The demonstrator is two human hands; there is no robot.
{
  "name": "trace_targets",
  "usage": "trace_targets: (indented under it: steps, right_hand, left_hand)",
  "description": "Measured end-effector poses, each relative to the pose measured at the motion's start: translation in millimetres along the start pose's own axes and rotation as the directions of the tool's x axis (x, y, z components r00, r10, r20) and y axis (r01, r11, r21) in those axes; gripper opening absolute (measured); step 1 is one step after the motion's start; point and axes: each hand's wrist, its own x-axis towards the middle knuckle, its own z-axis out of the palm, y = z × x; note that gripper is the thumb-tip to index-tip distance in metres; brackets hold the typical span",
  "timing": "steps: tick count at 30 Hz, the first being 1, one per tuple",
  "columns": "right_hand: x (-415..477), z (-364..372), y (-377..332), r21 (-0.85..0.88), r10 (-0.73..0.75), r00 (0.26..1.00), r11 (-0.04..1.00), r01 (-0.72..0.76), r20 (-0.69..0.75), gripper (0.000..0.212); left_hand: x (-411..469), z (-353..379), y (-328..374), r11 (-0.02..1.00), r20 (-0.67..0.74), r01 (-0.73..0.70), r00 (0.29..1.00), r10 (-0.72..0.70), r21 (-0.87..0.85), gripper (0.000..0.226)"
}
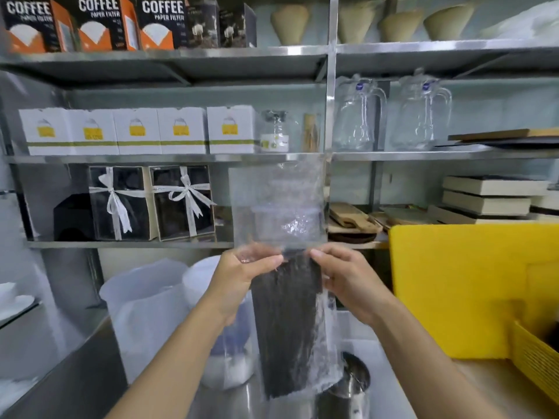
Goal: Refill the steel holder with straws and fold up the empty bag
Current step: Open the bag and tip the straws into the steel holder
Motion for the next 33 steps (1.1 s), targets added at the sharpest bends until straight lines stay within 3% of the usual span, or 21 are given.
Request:
trace_targets:
  steps: [2, 9, 12, 15, 17, 19, 26, 29, 33]
  right_hand:
    - [-19.7, 3.0, 10.6, 0.040, 0.029, 0.999, 0.999, -0.028, -0.023, 0.020]
    - [-68.8, 4.3, 33.8, 0.090, 0.154, 0.976, 0.986, -0.142, -0.152, 0.016]
    - [-83.9, 1.0, 36.8, 0.123, 0.159, 0.961, 0.983, -0.133, -0.226, 0.016]
    - [-94.3, -1.7, 35.0, 0.069, 0.107, 0.940, 0.994, -0.089, -0.323, 0.014]
    - [-100.2, -3.0, 31.4, 0.034, 0.073, 0.923, 0.997, -0.065, -0.378, 0.016]
    - [-105.5, -4.7, 28.3, -0.005, 0.026, 0.909, 0.999, -0.031, -0.416, 0.015]
    - [-121.7, -5.9, 24.0, -0.049, -0.028, 0.935, 0.999, 0.011, -0.355, 0.018]
    - [-124.2, -10.2, 25.7, -0.115, 0.009, 0.963, 0.992, -0.041, -0.270, 0.022]
    - [-126.6, -20.8, 28.3, -0.072, 0.047, 0.985, 0.996, -0.060, -0.168, 0.023]
  left_hand:
    - [-20.7, 5.5, -10.3, 1.000, -0.027, 0.021, 0.999, -0.021, 0.005, 0.018]
    - [-57.9, 24.3, -51.1, 0.964, -0.268, 0.263, 0.932, -0.244, 0.034, 0.084]
    - [-71.2, 39.5, -58.9, 0.963, -0.332, 0.223, 0.929, -0.164, 0.150, 0.083]
    - [-81.4, 49.2, -58.2, 0.903, -0.386, 0.172, 0.922, -0.008, 0.393, 0.072]
    - [-91.4, 55.7, -54.3, 0.848, -0.301, 0.100, 0.951, 0.073, 0.521, 0.046]
    - [-103.5, 67.2, -49.1, 0.838, -0.178, 0.043, 0.982, 0.064, 0.544, 0.028]
    - [-130.2, 102.4, -52.2, 0.892, 0.137, 0.025, 0.986, -0.097, 0.451, 0.056]
    - [-134.8, 108.5, -51.9, 0.903, 0.167, 0.032, 0.979, -0.114, 0.429, 0.057]
    - [-132.9, 106.8, -55.3, 0.916, 0.079, 0.048, 0.993, -0.086, 0.399, 0.042]
